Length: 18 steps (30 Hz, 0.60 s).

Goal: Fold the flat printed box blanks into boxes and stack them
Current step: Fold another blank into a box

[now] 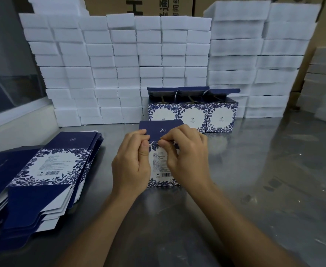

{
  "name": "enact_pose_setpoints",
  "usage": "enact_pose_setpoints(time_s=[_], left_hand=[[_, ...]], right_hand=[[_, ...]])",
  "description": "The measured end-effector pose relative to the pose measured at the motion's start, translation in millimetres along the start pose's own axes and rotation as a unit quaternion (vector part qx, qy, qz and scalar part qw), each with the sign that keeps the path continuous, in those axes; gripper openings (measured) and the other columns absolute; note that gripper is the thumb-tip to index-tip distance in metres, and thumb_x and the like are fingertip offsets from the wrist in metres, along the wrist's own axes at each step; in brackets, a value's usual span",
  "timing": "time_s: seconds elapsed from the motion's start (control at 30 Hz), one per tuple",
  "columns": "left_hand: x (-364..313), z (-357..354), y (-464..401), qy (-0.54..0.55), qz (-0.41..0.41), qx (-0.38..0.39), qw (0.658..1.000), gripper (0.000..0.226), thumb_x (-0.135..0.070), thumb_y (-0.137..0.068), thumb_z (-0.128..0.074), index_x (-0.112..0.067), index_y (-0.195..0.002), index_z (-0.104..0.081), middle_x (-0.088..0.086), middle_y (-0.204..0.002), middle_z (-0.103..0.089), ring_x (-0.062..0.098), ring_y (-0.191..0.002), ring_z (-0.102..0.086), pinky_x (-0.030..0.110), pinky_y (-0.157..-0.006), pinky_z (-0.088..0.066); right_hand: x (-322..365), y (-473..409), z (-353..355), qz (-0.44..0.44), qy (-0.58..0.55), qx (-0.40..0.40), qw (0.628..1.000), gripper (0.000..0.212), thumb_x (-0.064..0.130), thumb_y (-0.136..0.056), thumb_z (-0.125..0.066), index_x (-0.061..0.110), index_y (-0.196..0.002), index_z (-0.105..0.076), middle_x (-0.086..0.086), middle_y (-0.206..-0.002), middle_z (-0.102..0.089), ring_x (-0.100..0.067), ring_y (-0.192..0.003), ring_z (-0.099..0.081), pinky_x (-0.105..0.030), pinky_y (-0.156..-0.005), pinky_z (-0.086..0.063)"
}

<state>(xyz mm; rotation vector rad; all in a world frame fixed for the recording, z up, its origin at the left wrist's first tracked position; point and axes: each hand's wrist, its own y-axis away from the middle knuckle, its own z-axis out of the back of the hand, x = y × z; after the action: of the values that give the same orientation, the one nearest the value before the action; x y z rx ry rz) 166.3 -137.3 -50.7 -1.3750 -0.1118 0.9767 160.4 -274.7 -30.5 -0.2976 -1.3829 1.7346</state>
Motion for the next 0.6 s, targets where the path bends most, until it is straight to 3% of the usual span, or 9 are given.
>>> enact_pose_setpoints(time_s=[0.17,0.3,0.43,0.6], left_hand=[[1.4,-0.2,-0.1,0.014,0.000,-0.005,1.000,0.022,-0.016,-0.099,-0.045,-0.007,-0.104,-0.064,-0.006,-0.118,-0.061,0.012,-0.104,-0.061,0.039,-0.073,-0.054],[3.0,1.7,-0.5,0.030,0.016,-0.008,0.999,0.021,-0.021,-0.099,-0.048,-0.010,-0.106,-0.064,-0.009,-0.121,-0.062,0.012,-0.104,-0.063,0.042,-0.071,-0.058],[4.4,2.6,-0.3,0.032,0.018,-0.009,0.999,0.023,-0.023,-0.098,-0.048,-0.009,-0.106,-0.064,-0.006,-0.123,-0.064,0.014,-0.103,-0.065,0.041,-0.068,-0.058],[3.8,1.3,-1.2,0.034,0.024,-0.011,0.999,0.024,-0.023,-0.098,-0.048,-0.008,-0.106,-0.065,-0.006,-0.122,-0.065,0.014,-0.104,-0.065,0.042,-0.070,-0.059]], right_hand=[[-8.9,3.4,0.4,0.005,-0.049,-0.024,0.999,0.012,0.020,-0.090,-0.074,0.009,-0.089,-0.074,-0.004,-0.092,-0.065,-0.023,-0.086,-0.062,-0.040,-0.080,-0.048],[-19.2,5.5,0.4,-0.032,-0.084,-0.010,0.996,0.015,0.017,-0.093,-0.068,0.002,-0.093,-0.068,-0.008,-0.104,-0.062,-0.023,-0.098,-0.058,-0.030,-0.084,-0.048],[-23.1,4.6,-1.3,-0.034,-0.084,-0.003,0.996,0.015,0.016,-0.094,-0.065,0.001,-0.090,-0.066,-0.008,-0.101,-0.062,-0.023,-0.096,-0.057,-0.017,-0.084,-0.041],[-25.2,5.7,-0.7,-0.032,-0.103,-0.012,0.994,0.017,0.018,-0.094,-0.065,0.002,-0.092,-0.069,-0.007,-0.103,-0.063,-0.020,-0.097,-0.060,-0.020,-0.085,-0.045]])
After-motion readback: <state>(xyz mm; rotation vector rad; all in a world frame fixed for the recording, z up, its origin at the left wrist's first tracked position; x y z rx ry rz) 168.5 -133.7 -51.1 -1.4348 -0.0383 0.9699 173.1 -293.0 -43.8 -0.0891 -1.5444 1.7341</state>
